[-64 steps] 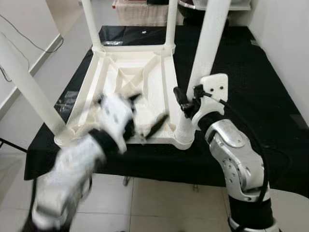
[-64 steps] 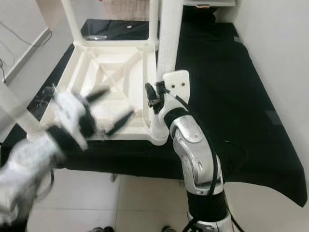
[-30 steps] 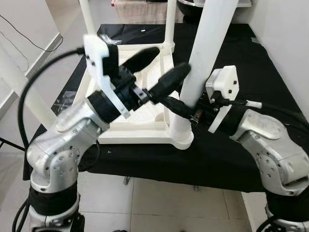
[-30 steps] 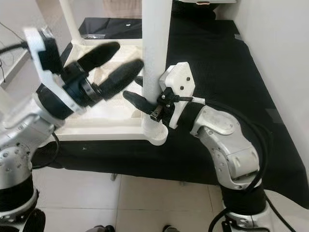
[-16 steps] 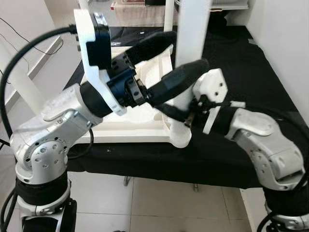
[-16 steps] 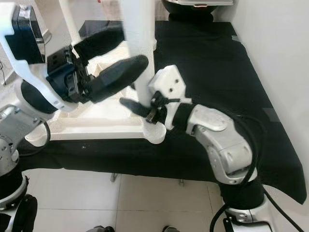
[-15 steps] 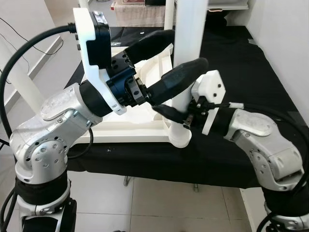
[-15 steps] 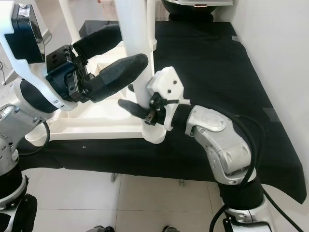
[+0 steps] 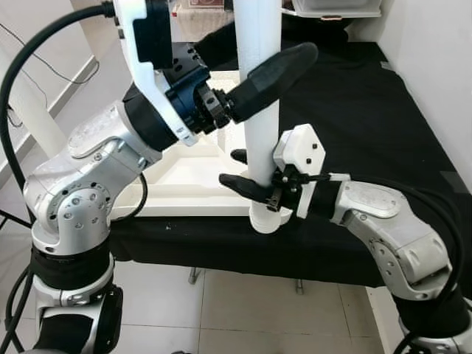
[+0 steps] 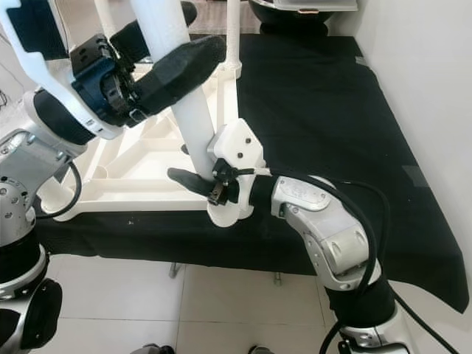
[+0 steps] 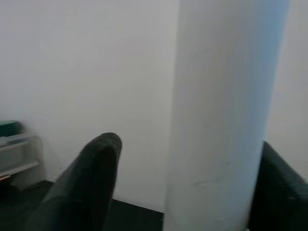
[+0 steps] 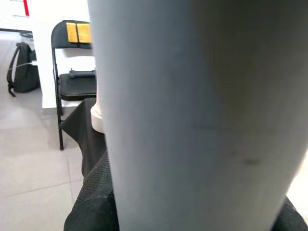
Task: Building children table
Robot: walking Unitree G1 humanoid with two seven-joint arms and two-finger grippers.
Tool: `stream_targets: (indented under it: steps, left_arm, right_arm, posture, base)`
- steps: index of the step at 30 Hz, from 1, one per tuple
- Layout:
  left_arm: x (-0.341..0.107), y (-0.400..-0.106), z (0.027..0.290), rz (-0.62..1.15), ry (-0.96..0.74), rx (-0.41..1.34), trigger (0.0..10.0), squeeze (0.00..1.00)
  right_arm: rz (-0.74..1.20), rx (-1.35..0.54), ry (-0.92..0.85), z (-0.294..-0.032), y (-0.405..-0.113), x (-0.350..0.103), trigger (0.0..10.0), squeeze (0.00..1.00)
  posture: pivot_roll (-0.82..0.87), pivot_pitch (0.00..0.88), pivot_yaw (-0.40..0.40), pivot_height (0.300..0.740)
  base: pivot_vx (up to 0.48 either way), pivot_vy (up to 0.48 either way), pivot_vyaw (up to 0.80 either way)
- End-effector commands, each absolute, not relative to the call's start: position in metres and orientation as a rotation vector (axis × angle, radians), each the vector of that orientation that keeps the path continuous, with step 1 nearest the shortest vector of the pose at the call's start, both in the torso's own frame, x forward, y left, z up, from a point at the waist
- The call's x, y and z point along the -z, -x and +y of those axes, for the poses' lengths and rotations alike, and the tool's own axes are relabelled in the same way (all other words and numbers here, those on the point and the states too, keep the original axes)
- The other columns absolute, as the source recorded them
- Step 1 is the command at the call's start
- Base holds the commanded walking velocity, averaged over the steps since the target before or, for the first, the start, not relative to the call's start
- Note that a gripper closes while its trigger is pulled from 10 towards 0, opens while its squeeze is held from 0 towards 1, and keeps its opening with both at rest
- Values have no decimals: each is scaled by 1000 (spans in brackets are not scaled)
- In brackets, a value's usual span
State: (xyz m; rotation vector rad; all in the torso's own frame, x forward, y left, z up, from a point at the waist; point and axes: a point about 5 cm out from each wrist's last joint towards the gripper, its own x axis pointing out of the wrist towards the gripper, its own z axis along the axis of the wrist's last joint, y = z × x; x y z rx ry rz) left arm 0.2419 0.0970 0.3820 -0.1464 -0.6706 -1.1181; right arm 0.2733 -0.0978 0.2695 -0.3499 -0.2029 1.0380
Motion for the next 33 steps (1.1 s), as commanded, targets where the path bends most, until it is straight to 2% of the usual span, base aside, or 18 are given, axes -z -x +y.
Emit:
stream_targets:
  steps: [1, 7, 14, 15, 18, 21, 24, 25, 28, 32, 33]
  left_arm:
    - [-383, -245, 107, -676, 156, 1068, 0, 0]
    - [-383, -246, 103, -671, 164, 1079, 0, 0]
    - [-380, -234, 102, -636, 166, 1273, 0, 0]
    - [-379, -231, 102, -629, 161, 1322, 0, 0]
    - [-379, -228, 102, -623, 161, 1365, 0, 0]
    - [-382, -218, 100, -622, 139, 1486, 0, 0]
    - [-383, -215, 100, -627, 131, 1510, 0, 0]
    - [-386, -212, 99, -635, 131, 1532, 0, 0]
    - [-389, -208, 100, -654, 127, 1559, 0, 0]
    - [-392, -206, 102, -672, 112, 1560, 0, 0]
    - [-392, -207, 102, -675, 114, 1556, 0, 0]
  right_arm:
    - [-271, -1060, 372, -92, -267, -277, 10000, 0]
    - [-268, -1037, 366, -93, -271, -278, 10000, 0]
    - [-237, -1023, 330, -91, -278, -279, 10000, 0]
    - [-223, -1051, 299, -88, -278, -277, 10000, 1000]
    - [-212, -1080, 281, -86, -277, -276, 10000, 1000]
    - [-187, -1164, 240, -81, -273, -272, 10000, 1000]
    - [-175, -1196, 222, -79, -271, -270, 10000, 1000]
    - [-157, -1220, 218, -76, -270, -268, 10000, 0]
    - [-87, -1266, 226, -69, -268, -260, 10000, 0]
    - [20, -1303, 153, -59, -263, -248, 10000, 0]
    - [48, -1302, 134, -57, -263, -243, 4314, 0]
  posture:
    - [36, 140, 27, 740]
    - [39, 138, 22, 740]
    - [38, 134, 10, 740]
    - [40, 131, 8, 740]
    - [40, 132, 7, 740]
    - [37, 127, 6, 740]
    - [37, 127, 6, 740]
    - [33, 127, 6, 740]
    - [33, 126, 1, 740]
    - [29, 127, 4, 740]
    - [29, 127, 4, 740]
  base:
    - [0, 0, 0]
    - [0, 0, 0]
    - [0, 0, 0]
    - [0, 0, 0]
    - [0, 0, 0]
    - [0, 0, 0]
    - [0, 0, 0]
    - [0, 0, 0]
    - [0, 0, 0]
    - [0, 0, 0]
    - [0, 0, 0]
